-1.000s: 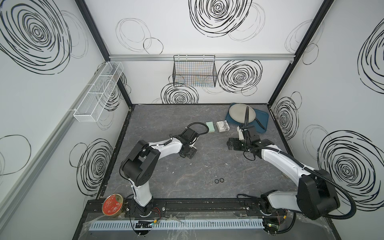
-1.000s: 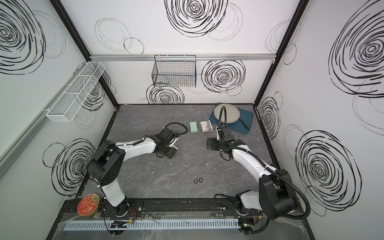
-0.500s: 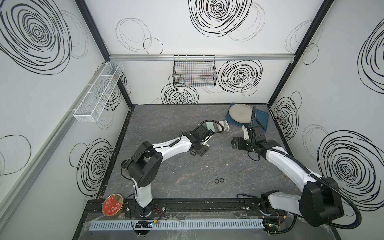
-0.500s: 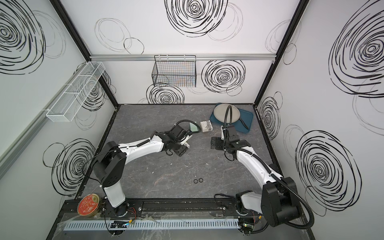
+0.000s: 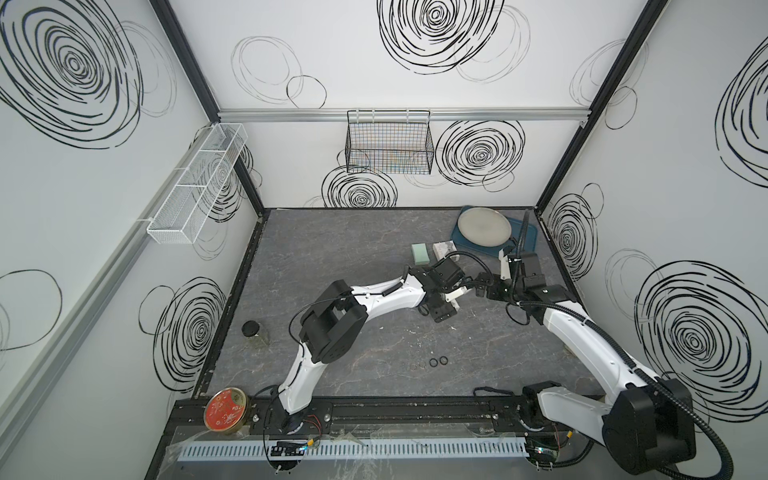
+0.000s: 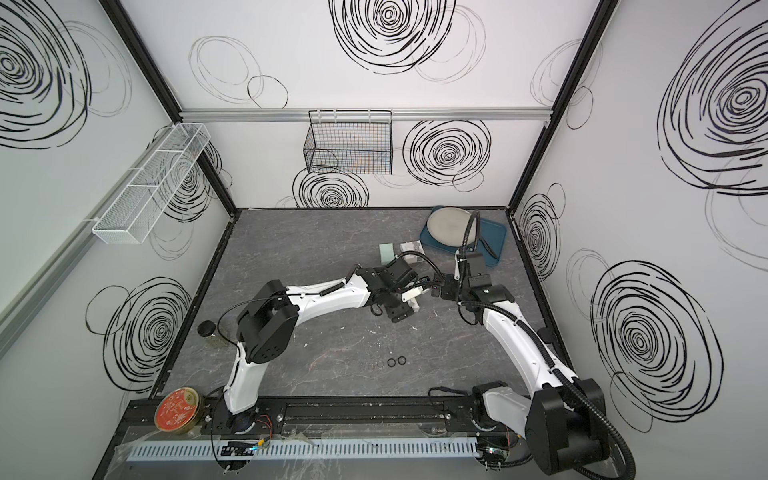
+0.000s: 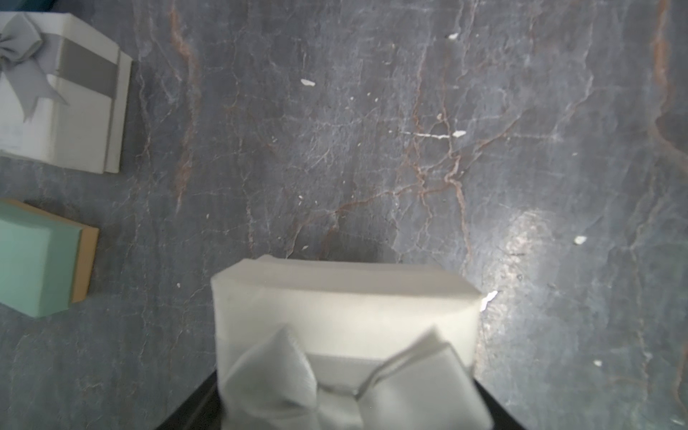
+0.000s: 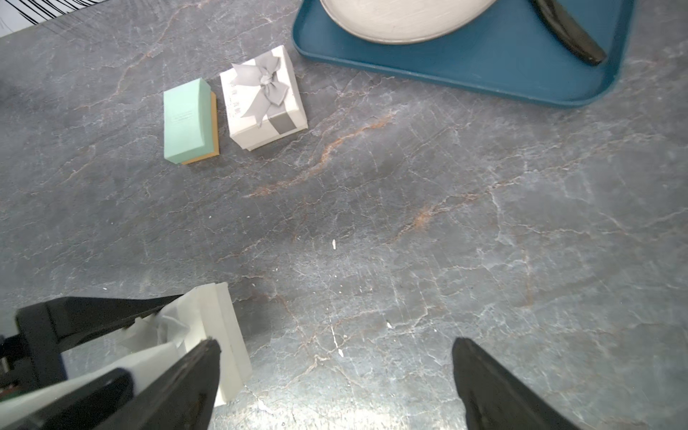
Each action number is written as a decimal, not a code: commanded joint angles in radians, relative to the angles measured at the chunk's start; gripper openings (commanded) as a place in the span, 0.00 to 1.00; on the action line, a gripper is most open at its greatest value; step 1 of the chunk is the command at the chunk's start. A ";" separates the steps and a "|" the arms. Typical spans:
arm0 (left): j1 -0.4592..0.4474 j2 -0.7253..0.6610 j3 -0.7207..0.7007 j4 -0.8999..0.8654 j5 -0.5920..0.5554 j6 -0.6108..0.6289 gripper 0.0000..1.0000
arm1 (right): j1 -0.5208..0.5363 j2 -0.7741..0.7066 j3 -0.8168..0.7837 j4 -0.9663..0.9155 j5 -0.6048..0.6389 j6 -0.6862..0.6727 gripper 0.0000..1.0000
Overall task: Take the rings out of the lift-off lid box
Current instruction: Move the jewelry box to the center of the board.
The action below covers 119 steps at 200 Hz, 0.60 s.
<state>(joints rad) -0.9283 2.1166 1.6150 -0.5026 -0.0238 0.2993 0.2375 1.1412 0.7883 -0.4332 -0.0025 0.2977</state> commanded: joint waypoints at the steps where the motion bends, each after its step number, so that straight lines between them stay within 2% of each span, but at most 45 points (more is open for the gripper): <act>1: -0.017 0.032 0.020 -0.037 0.023 0.052 0.78 | 0.001 -0.025 -0.007 -0.006 -0.014 -0.008 1.00; 119: 0.013 0.060 -0.048 0.032 0.044 0.027 0.80 | -0.002 -0.021 -0.015 0.002 -0.002 -0.013 1.00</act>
<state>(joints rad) -0.9264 2.1445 1.5929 -0.4679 0.0109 0.3187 0.2329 1.1404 0.7742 -0.4419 0.0124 0.2882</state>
